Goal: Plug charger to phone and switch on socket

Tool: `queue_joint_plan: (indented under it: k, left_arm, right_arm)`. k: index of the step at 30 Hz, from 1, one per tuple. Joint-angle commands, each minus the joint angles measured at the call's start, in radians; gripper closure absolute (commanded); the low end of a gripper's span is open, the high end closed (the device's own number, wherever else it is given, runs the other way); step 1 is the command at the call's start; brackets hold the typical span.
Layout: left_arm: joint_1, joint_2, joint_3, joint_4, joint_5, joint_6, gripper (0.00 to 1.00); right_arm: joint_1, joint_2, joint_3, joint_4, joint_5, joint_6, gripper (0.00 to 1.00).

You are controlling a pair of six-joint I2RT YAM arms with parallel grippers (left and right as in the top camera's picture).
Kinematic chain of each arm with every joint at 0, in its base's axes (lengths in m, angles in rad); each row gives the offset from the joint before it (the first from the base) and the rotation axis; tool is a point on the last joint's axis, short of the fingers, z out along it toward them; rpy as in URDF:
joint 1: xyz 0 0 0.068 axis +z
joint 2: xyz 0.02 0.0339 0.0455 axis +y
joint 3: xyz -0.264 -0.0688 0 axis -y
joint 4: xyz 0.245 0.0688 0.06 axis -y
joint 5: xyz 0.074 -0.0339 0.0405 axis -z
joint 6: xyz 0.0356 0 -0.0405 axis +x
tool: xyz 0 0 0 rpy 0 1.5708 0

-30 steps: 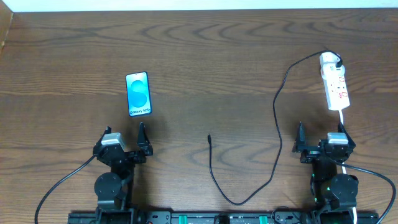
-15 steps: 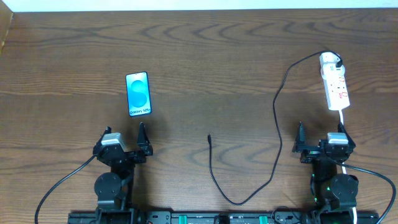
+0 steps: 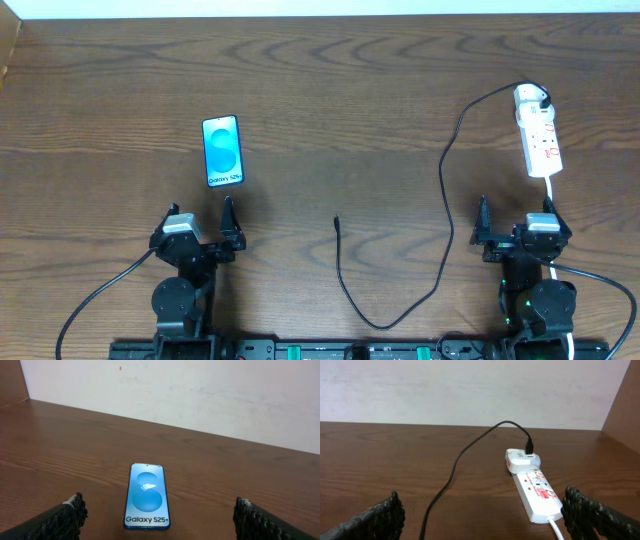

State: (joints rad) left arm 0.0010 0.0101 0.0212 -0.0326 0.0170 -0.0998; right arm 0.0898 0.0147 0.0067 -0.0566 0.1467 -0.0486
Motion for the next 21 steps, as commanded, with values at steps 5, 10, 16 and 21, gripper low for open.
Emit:
queue_joint_plan:
  k: [5,10,16,21]
  left_arm:
    - [0.003,-0.006,-0.017,-0.040,-0.013,0.014,0.05]
    - [0.003,-0.006,-0.017,-0.040,-0.013,0.014,0.05]
    - [0.003,-0.006,-0.017,-0.037,-0.032,0.014,0.05]
    - [0.003,-0.006,-0.016,-0.026,-0.032,0.014,0.05]
  right_arm:
    - [-0.006,-0.009,-0.001,-0.006,-0.006,-0.012,0.01]
    - [-0.006,-0.009,-0.001,-0.006,-0.006,-0.012,0.01]
    - [-0.006,-0.009,-0.001,-0.006,-0.006,-0.012,0.01]
    - [-0.006,-0.009,-0.001,-0.006,-0.006,-0.012,0.01]
